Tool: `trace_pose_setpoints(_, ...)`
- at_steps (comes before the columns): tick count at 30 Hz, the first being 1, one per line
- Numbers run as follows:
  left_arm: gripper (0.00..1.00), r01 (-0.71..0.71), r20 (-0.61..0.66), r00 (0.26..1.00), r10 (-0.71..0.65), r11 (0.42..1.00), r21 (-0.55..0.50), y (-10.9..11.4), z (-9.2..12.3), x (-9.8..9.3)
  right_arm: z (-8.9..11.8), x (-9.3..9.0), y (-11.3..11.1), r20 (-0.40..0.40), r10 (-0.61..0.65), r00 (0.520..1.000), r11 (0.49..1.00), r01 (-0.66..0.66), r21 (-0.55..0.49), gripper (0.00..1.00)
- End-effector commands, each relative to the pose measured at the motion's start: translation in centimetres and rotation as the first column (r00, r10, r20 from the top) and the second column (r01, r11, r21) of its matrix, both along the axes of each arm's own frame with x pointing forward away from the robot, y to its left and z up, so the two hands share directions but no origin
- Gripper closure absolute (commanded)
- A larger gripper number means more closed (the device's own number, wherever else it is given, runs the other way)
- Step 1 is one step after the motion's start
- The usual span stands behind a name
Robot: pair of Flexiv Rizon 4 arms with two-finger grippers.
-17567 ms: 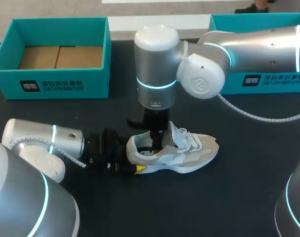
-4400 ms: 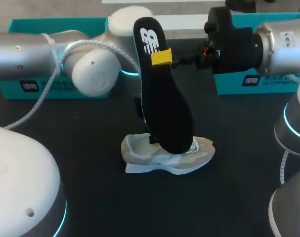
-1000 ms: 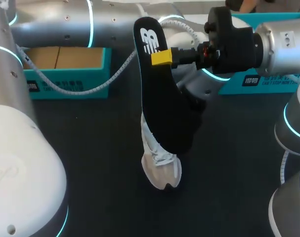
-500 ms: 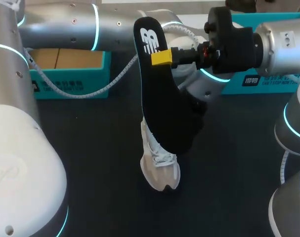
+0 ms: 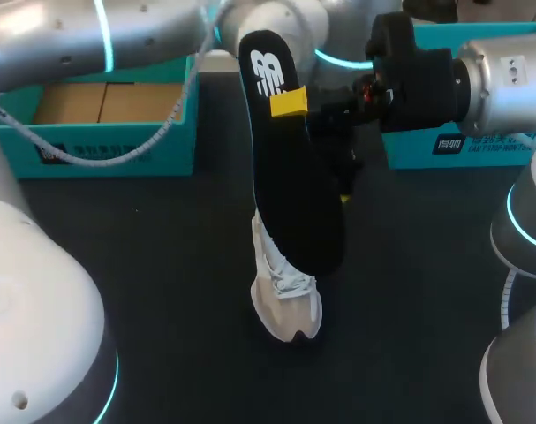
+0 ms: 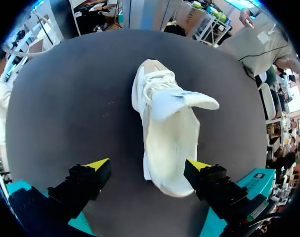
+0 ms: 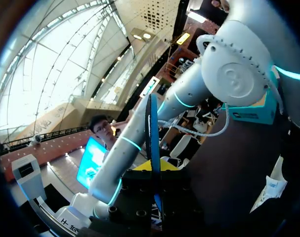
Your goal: Take the shoe out of the shoebox, open the shoe tongue, remove and reinsert the insole, then place the shoe into the shoebox
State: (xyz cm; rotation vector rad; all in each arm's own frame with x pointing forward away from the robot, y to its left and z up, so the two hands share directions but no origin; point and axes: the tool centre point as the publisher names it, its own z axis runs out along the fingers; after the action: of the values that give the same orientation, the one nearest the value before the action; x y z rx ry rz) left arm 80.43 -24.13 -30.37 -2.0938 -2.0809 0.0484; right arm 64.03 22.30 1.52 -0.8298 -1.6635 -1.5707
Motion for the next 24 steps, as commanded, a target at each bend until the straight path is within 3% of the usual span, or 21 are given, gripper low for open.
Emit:
trace_pose_setpoints(1,0.00,-0.031,0.060,0.997,0.054,0.946,-0.323,4.3,3.3,0.2,0.0,0.1,0.3,-0.001,-0.001,1.000,1.000,0.001,-0.002,1.00)
trace_pose_setpoints(8,0.00,0.000,0.093,0.994,0.057,0.849,-0.528,7.1,7.0,1.2,0.0,0.1,0.3,-0.001,-0.001,1.000,1.000,0.001,-0.002,1.00)
trace_pose_setpoints(18,0.00,0.044,0.099,0.995,0.028,0.752,-0.658,9.0,9.4,2.8,0.0,0.1,0.3,-0.001,-0.001,1.000,1.000,0.001,-0.002,1.00)
trace_pose_setpoints(24,0.00,0.048,0.096,0.995,0.033,0.685,-0.727,9.7,11.0,2.9,-0.8,2.0,-2.1,-0.154,-0.122,0.980,0.991,0.130,0.040,1.00)
